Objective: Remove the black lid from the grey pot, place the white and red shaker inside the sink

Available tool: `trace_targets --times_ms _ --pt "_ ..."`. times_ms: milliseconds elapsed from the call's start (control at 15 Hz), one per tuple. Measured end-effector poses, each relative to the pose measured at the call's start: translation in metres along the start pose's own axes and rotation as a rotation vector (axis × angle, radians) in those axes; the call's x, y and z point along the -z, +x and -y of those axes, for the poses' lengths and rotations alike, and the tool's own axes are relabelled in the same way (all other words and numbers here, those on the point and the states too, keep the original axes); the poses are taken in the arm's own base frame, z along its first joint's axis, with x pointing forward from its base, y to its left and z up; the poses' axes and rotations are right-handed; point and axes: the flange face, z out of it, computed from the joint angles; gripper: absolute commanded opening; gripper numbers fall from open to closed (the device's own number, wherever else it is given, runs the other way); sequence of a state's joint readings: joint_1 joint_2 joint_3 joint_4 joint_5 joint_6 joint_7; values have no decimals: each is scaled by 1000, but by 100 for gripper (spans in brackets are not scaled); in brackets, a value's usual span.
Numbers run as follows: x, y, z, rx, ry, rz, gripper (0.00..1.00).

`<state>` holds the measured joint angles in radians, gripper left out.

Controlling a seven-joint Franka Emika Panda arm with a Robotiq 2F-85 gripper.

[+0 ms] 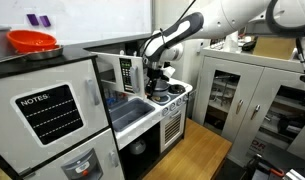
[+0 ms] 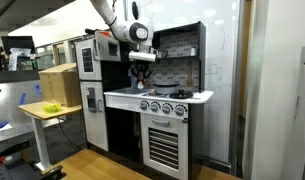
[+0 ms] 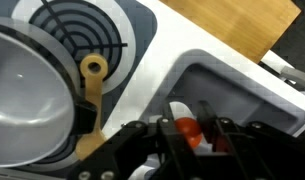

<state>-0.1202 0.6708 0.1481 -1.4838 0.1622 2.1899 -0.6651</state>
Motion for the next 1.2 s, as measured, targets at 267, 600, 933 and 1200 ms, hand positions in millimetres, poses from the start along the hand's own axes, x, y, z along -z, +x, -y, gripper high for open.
trace_targets --times_ms 267,600,933,1200 --pt "-16 6 0 66 74 67 57" --pt "-21 7 4 120 127 122 92" --pt "-9 0 -12 33 93 121 100" --pt "22 -19 -30 -148 48 132 100"
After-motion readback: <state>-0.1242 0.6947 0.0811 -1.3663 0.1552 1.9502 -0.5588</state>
